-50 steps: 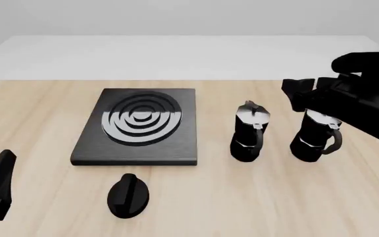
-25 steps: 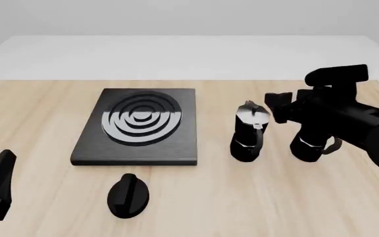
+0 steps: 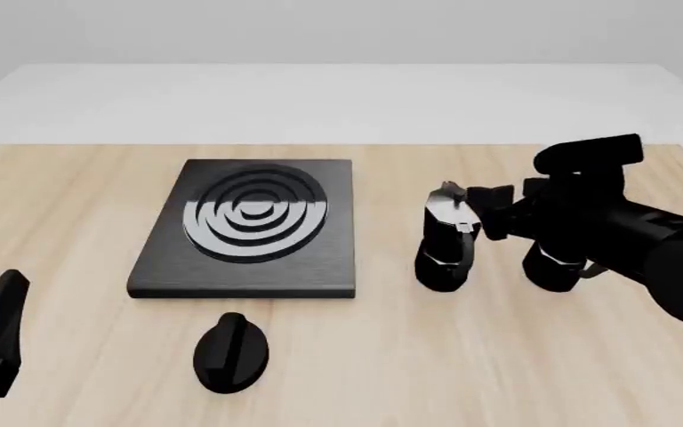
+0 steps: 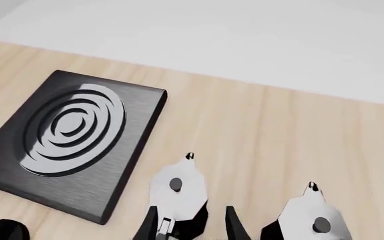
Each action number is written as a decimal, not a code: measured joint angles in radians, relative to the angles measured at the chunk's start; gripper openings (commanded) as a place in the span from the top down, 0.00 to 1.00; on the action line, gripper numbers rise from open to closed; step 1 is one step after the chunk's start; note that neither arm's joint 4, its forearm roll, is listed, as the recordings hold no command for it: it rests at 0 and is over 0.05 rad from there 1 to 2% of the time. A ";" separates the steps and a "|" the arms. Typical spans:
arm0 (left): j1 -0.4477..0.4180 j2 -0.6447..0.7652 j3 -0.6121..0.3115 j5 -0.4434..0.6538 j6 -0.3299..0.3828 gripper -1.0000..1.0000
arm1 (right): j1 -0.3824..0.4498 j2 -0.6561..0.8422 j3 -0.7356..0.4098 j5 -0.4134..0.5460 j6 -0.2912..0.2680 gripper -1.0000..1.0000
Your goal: Put both moka pots on the stove.
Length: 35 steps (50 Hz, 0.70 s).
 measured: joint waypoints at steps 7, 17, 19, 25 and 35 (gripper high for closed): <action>0.000 0.000 0.000 0.000 0.000 0.00 | 0.009 0.015 0.004 -0.005 0.006 0.00; 0.000 0.000 0.000 0.000 0.000 0.00 | 0.024 0.039 0.011 -0.020 0.013 0.00; 0.000 0.000 0.000 0.000 0.000 0.00 | 0.027 0.046 0.013 -0.025 0.015 0.00; 0.000 0.000 0.000 0.000 0.000 0.00 | 0.034 0.064 0.017 -0.037 0.020 0.00; 0.000 0.000 0.000 0.000 0.000 0.00 | 0.041 0.088 0.029 -0.057 0.031 0.00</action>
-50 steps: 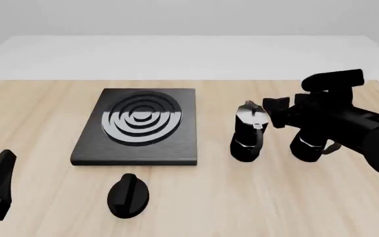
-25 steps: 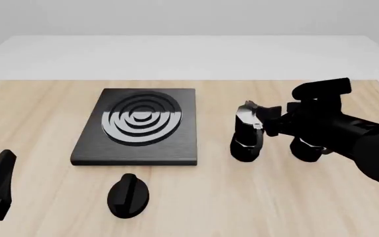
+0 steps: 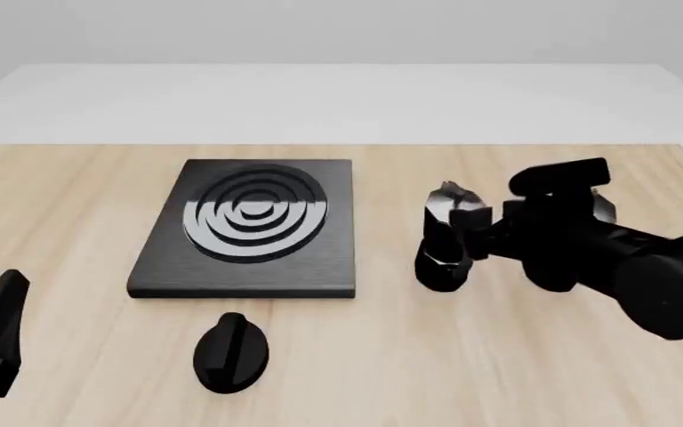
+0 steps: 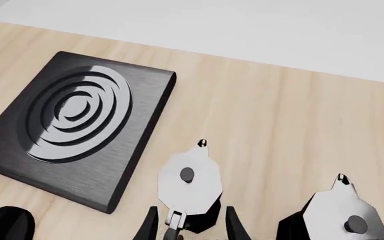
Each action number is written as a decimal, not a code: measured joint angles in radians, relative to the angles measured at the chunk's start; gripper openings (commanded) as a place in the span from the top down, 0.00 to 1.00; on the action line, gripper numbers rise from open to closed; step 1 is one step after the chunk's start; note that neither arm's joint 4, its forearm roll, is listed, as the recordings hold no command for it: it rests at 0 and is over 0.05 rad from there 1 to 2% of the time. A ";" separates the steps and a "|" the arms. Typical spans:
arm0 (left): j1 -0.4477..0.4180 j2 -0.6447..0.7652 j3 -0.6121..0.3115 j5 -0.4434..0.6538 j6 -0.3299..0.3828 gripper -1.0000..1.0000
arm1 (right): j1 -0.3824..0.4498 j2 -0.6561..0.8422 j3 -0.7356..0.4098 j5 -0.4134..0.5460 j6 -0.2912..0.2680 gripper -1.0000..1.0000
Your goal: Put both moka pots on the stove.
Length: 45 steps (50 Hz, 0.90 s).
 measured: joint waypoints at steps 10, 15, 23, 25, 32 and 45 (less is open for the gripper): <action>0.000 0.000 0.000 0.000 0.000 0.00 | 0.007 0.018 0.013 -0.017 0.008 0.00; 0.000 0.000 0.000 0.000 0.000 0.00 | 0.011 0.025 0.019 -0.022 0.012 0.00; 0.000 0.000 0.000 0.000 0.000 0.00 | 0.016 0.040 0.027 -0.034 0.017 0.00; 0.000 0.000 0.000 0.000 0.000 0.00 | 0.016 0.044 0.029 -0.036 0.018 0.00; 0.000 0.000 0.000 0.000 0.000 0.00 | 0.017 0.057 0.032 -0.043 0.021 0.00; 0.000 0.000 0.000 0.000 0.000 0.00 | 0.018 0.078 0.033 -0.051 0.028 0.00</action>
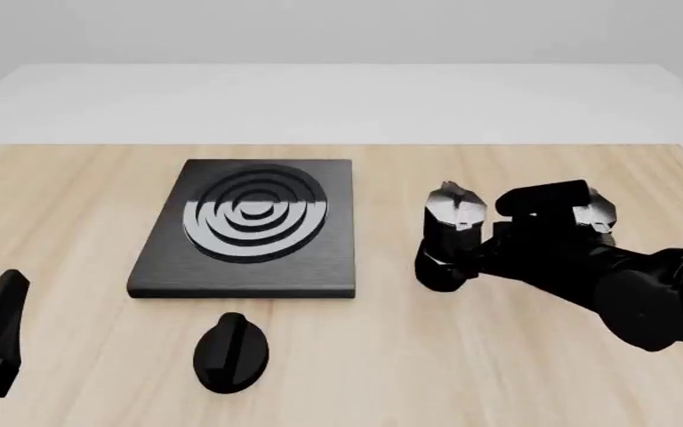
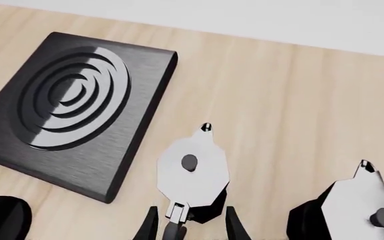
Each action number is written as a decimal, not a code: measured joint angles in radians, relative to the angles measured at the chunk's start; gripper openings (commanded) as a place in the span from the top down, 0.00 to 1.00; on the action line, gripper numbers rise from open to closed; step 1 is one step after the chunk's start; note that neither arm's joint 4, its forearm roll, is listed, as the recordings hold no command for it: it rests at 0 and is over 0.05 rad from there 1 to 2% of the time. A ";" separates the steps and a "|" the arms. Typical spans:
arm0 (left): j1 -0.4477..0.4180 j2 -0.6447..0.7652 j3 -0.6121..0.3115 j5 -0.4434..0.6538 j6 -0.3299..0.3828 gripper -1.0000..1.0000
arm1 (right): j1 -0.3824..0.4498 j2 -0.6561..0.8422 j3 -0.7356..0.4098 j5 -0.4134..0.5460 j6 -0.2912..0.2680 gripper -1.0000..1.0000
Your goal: Put both moka pots on the stove.
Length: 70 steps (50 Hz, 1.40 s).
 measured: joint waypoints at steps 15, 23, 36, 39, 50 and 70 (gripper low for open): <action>0.000 0.000 0.000 0.000 0.000 0.00 | 0.016 0.045 -0.010 -0.013 0.019 0.00; 0.000 0.000 0.000 0.000 0.000 0.00 | 0.025 0.071 -0.012 -0.023 0.032 0.00; 0.000 0.000 0.000 0.000 0.000 0.00 | 0.026 0.081 -0.014 -0.032 0.035 1.00; 0.000 0.000 0.000 0.000 0.000 0.00 | 0.025 0.081 -0.014 -0.033 0.034 1.00; 0.000 0.000 0.000 0.000 0.000 0.00 | 0.021 0.072 -0.005 -0.033 0.018 1.00; 0.000 0.000 0.000 0.000 0.000 0.00 | 0.005 -0.012 0.015 0.012 -0.042 1.00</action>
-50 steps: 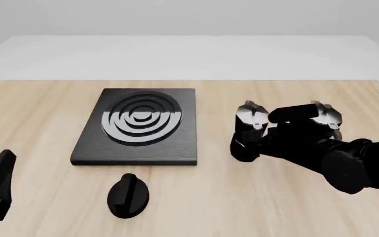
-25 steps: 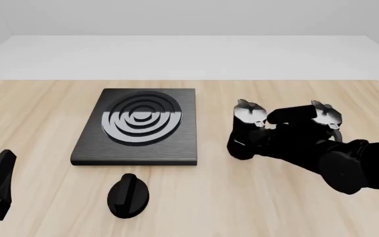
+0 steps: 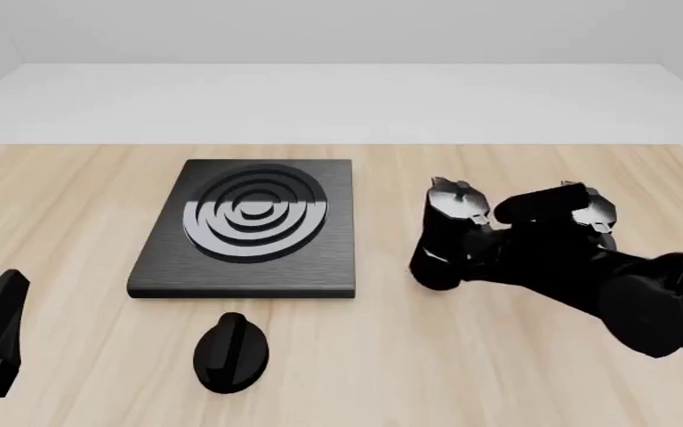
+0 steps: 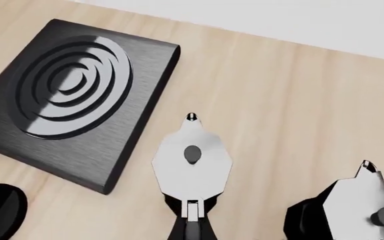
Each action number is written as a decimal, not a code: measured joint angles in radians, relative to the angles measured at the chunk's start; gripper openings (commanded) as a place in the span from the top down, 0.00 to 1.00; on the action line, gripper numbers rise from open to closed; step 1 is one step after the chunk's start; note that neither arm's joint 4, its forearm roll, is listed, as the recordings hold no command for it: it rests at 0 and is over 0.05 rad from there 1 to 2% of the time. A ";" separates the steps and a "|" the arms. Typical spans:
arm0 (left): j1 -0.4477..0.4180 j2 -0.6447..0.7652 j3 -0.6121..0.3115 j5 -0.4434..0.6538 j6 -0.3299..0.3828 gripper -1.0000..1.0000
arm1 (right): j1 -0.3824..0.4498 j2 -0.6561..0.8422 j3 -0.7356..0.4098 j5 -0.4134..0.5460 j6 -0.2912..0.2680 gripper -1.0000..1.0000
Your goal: Put both moka pots on the stove.
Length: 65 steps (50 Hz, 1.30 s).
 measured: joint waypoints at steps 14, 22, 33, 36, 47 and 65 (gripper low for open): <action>0.000 0.000 0.000 0.000 0.000 0.00 | -0.004 -0.070 -0.024 0.051 -0.086 1.00; 0.000 0.000 0.000 0.000 0.000 0.00 | -0.002 -0.095 -0.065 0.085 -0.148 1.00; 0.000 0.000 0.000 0.000 0.000 0.00 | 0.011 -0.097 -0.180 0.151 -0.208 1.00; 0.000 0.000 0.000 0.000 0.000 0.00 | 0.015 -0.093 -0.215 0.167 -0.225 1.00; 0.000 0.000 0.000 0.000 0.000 0.00 | 0.035 -0.056 -0.359 0.216 -0.283 1.00; 0.000 0.000 0.000 0.000 0.000 0.00 | 0.135 0.039 -0.589 0.277 -0.336 1.00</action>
